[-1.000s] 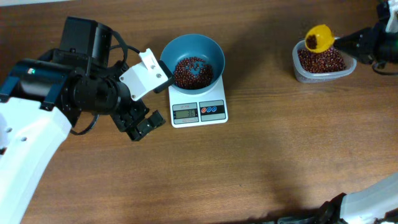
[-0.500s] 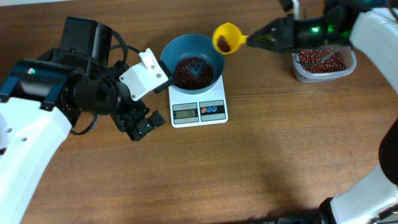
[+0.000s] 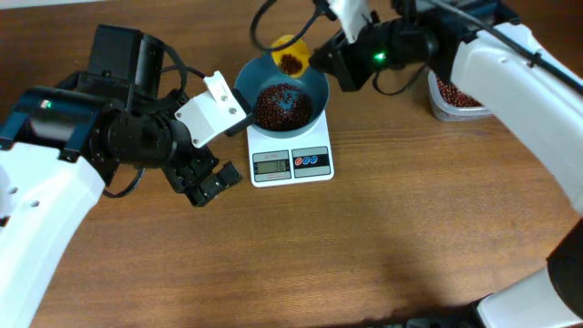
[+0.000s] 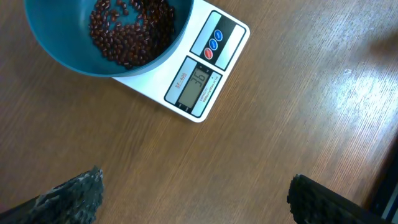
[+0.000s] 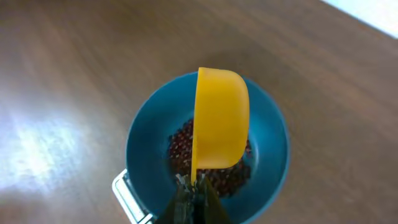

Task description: Scoop item into bowl and weigh 50g on scale

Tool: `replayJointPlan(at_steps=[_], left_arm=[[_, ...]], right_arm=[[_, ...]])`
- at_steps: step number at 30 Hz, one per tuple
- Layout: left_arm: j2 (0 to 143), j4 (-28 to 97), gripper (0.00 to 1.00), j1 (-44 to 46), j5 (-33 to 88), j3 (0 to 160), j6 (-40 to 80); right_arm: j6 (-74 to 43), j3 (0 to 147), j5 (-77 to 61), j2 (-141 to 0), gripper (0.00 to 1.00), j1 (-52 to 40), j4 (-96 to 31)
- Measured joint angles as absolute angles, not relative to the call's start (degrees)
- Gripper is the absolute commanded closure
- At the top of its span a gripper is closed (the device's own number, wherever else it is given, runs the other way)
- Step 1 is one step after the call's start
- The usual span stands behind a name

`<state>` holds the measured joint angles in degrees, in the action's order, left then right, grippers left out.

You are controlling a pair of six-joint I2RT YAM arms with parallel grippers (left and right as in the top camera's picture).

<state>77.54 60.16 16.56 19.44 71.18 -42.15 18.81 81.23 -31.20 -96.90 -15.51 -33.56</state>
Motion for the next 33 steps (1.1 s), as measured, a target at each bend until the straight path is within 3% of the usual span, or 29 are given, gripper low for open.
replayJointPlan(at_steps=[8,33], left_arm=[[77.5,60.2,0.01,16.6,19.4,71.2,-42.2],[77.5,60.1,0.01,16.6,19.4,71.2,-42.2]], right_arm=[[20.9,82.2,-20.0,-95.9,0.96,-18.6,-34.7],[22.4,82.2,-20.9,-95.8,0.96,-18.6,-35.9]])
